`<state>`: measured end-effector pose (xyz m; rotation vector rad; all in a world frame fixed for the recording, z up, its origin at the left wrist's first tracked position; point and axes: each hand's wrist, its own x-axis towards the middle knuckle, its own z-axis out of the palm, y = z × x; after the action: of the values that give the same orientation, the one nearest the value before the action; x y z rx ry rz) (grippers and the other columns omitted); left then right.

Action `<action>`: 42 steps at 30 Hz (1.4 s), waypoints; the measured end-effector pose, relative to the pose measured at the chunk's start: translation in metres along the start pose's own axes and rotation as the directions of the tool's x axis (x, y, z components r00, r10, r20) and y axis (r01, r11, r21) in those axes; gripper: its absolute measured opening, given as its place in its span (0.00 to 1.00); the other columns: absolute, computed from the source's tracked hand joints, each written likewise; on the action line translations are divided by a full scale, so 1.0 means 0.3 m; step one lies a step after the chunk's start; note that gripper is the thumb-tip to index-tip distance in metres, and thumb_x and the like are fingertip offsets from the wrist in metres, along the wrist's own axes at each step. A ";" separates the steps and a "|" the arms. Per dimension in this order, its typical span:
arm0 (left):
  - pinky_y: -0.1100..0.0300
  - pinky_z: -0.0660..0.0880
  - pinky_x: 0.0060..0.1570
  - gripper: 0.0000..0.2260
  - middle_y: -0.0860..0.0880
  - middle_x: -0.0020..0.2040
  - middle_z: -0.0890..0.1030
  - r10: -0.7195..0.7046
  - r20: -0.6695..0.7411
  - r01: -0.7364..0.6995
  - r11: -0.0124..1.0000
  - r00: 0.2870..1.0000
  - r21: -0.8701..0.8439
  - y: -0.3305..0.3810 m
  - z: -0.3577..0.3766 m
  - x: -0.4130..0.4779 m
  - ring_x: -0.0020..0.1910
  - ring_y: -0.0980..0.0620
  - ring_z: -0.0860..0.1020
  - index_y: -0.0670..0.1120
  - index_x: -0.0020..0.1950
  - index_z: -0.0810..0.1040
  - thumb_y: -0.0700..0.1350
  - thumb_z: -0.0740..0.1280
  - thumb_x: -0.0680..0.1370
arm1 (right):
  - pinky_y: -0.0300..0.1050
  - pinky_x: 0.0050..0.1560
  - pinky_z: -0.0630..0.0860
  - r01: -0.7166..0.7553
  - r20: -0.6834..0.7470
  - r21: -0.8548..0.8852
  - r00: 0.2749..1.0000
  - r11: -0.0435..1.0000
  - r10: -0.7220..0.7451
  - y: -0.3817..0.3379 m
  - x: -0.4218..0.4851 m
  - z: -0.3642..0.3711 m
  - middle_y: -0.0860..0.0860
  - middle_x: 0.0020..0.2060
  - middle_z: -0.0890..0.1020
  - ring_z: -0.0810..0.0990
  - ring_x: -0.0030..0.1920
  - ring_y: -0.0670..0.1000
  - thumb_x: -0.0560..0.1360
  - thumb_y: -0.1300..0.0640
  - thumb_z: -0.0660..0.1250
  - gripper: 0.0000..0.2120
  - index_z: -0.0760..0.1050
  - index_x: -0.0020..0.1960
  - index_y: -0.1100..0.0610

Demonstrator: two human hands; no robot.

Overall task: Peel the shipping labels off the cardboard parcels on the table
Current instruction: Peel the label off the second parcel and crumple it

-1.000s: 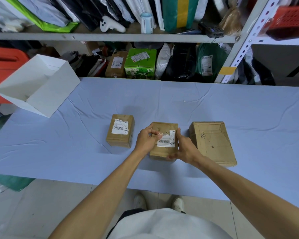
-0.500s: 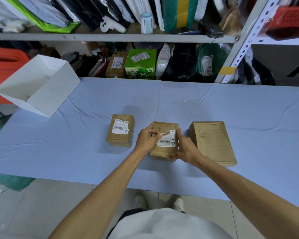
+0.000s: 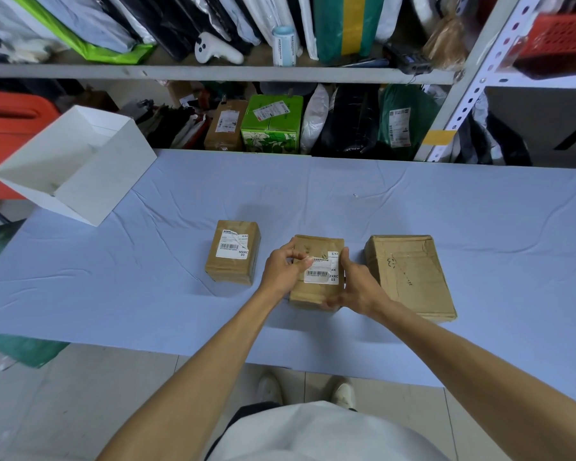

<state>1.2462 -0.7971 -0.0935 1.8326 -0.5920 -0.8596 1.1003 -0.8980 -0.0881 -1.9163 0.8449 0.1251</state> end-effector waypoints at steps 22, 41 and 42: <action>0.51 0.81 0.41 0.15 0.43 0.48 0.81 -0.099 -0.115 0.064 0.960 0.988 -0.273 -0.013 -0.046 -0.017 0.48 0.50 0.82 0.52 0.53 0.71 0.32 0.65 0.77 | 0.36 0.52 0.70 -0.016 0.028 -0.068 0.999 0.998 0.018 -0.017 0.006 -0.003 0.57 0.63 0.75 0.76 0.62 0.55 0.66 0.63 0.77 0.40 0.61 0.72 0.61; 0.43 0.80 0.51 0.20 0.43 0.60 0.77 -0.055 -0.134 0.012 0.955 0.989 -0.297 -0.015 -0.027 -0.014 0.57 0.48 0.79 0.57 0.59 0.71 0.35 0.67 0.76 | 0.50 0.62 0.73 0.005 0.003 -0.085 1.000 0.996 -0.005 -0.016 0.006 -0.001 0.60 0.65 0.73 0.74 0.63 0.58 0.64 0.61 0.79 0.48 0.54 0.75 0.60; 0.44 0.79 0.53 0.22 0.46 0.62 0.75 -0.034 -0.116 -0.003 0.953 0.993 -0.302 -0.015 -0.027 -0.017 0.60 0.50 0.77 0.59 0.61 0.71 0.34 0.67 0.76 | 0.49 0.62 0.73 0.007 0.001 -0.072 1.000 0.997 -0.007 -0.015 0.003 0.001 0.60 0.65 0.73 0.74 0.63 0.58 0.64 0.61 0.79 0.49 0.52 0.76 0.58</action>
<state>1.2494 -0.7870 -0.0942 1.5982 -0.3480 -0.7961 1.1038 -0.8971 -0.0850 -1.9861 0.8429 0.1542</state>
